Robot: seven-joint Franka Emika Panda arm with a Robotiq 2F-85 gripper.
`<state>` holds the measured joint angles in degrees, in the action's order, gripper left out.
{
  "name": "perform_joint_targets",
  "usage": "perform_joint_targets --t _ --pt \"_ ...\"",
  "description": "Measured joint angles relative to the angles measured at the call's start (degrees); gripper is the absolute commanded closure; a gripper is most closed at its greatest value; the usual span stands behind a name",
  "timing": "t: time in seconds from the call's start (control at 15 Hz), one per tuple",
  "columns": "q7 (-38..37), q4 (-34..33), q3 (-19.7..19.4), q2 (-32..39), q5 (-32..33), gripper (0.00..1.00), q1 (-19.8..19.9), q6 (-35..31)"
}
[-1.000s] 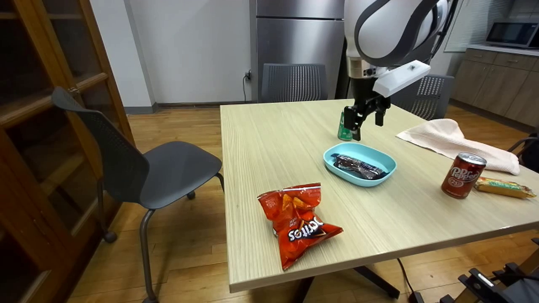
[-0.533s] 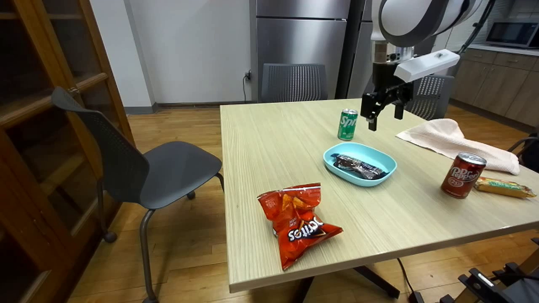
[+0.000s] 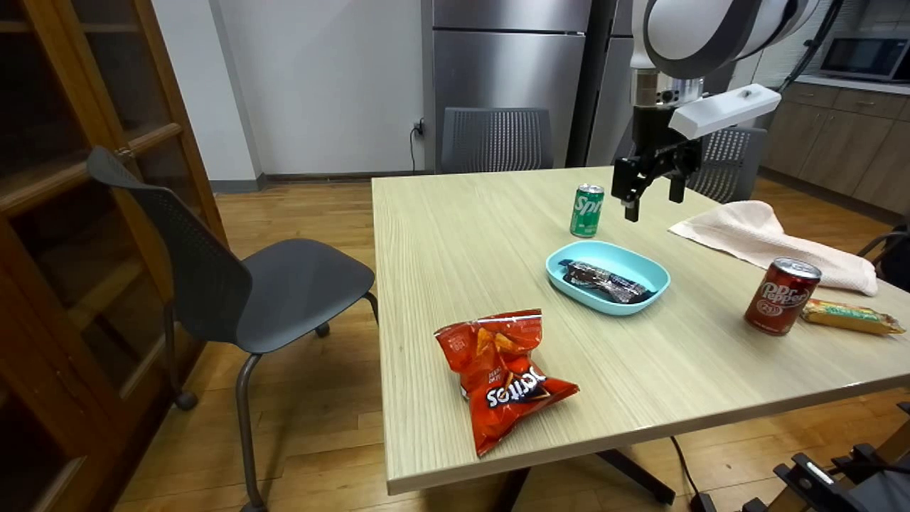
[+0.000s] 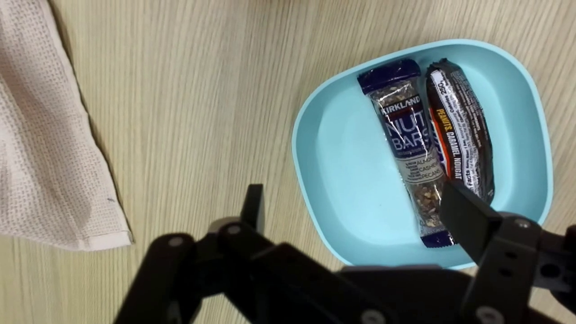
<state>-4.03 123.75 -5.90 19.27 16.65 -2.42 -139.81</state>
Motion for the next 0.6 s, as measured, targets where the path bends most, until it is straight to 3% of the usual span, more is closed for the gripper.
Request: perform_joint_targets --t 0.33,0.6 --pt "1.6 2.6 -0.1 -1.5 0.0 0.00 1.1 -1.7" --pt "10.6 7.0 -0.1 -5.4 -0.2 0.00 4.8 -3.7"
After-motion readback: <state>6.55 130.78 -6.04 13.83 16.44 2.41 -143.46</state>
